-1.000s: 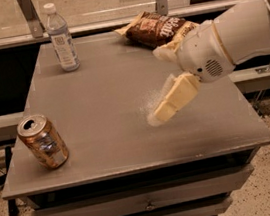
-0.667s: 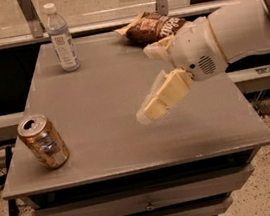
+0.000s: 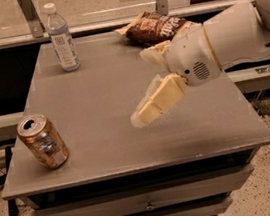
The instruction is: Knock orange can over
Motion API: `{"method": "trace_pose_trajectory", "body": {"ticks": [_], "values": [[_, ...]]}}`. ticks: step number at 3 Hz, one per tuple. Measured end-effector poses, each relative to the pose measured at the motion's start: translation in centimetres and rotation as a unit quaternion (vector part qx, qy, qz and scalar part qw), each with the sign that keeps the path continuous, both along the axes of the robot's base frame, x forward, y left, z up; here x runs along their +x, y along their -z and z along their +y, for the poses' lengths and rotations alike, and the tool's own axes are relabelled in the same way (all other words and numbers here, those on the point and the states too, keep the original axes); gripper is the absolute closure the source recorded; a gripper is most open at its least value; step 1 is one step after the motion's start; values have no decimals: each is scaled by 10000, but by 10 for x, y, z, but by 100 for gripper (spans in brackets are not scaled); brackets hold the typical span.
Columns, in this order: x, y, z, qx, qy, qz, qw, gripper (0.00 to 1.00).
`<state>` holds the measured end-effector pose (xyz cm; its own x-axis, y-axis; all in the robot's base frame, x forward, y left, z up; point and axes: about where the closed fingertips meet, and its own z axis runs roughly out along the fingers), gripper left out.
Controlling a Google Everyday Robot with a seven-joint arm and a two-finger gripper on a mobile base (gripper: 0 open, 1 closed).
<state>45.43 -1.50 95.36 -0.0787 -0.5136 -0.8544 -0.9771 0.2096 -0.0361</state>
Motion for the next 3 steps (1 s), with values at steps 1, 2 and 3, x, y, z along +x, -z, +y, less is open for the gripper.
{"method": "trace_pose_trajectory", "body": {"ticks": [1, 2, 3], "values": [[-4, 13, 35, 438, -121, 102, 9989, 0], [-13, 30, 87, 1030, -345, 103, 9940, 0], [-19, 50, 133, 1368, -569, -75, 9889, 0]]}}
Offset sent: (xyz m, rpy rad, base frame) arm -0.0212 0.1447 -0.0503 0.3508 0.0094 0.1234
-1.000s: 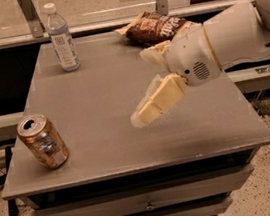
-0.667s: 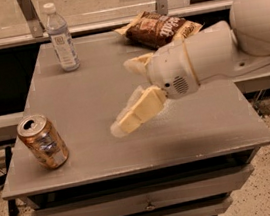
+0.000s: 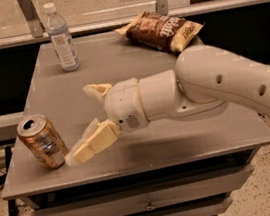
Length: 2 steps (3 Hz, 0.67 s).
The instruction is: Knock orange can over
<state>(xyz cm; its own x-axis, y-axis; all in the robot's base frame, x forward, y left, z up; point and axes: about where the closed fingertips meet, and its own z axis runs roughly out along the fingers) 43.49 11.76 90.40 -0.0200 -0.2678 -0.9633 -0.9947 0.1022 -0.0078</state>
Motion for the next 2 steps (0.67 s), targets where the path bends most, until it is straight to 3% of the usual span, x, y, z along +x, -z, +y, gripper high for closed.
{"method": "trace_pose_trajectory", "body": {"ticks": [2], "values": [[-11, 23, 62, 402, -311, -219, 9985, 0]]}}
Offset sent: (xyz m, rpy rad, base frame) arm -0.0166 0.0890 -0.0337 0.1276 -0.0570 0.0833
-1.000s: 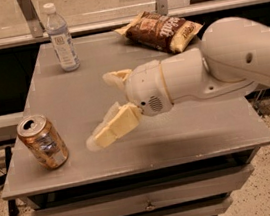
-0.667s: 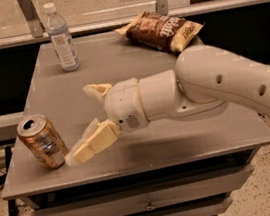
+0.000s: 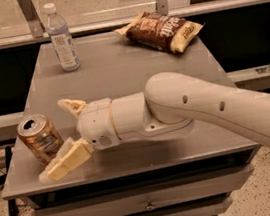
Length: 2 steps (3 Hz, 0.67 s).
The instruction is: Knock orange can over
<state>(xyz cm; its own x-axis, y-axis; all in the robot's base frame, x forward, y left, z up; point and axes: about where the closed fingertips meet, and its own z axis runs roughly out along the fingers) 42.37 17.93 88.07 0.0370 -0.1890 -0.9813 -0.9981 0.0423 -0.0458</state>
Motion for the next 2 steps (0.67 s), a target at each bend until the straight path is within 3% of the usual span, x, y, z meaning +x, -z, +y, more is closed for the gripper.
{"method": "trace_pose_trajectory", "body": {"ticks": [1, 2], "values": [[-6, 5, 14, 120, -43, -29, 9999, 17], [-7, 7, 20, 198, -13, -35, 9998, 41]]}}
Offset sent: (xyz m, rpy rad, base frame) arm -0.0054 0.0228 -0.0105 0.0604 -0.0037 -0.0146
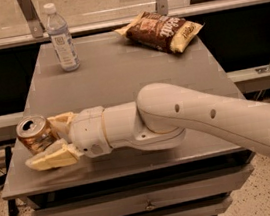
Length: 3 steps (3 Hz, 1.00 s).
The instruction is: Knock orange can over
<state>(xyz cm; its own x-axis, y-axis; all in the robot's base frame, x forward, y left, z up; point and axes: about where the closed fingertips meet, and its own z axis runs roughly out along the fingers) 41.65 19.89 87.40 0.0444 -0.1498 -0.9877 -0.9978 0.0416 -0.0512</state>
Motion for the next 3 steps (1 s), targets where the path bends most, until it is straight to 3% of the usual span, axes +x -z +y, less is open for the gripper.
{"method": "trace_pose_trajectory", "body": {"ticks": [1, 2, 3], "values": [[4, 0, -2, 8, 79, -8, 10000, 63], [22, -6, -23, -122, 249, -67, 9996, 87], [57, -22, -64, -444, 488, -222, 9976, 100]]}}
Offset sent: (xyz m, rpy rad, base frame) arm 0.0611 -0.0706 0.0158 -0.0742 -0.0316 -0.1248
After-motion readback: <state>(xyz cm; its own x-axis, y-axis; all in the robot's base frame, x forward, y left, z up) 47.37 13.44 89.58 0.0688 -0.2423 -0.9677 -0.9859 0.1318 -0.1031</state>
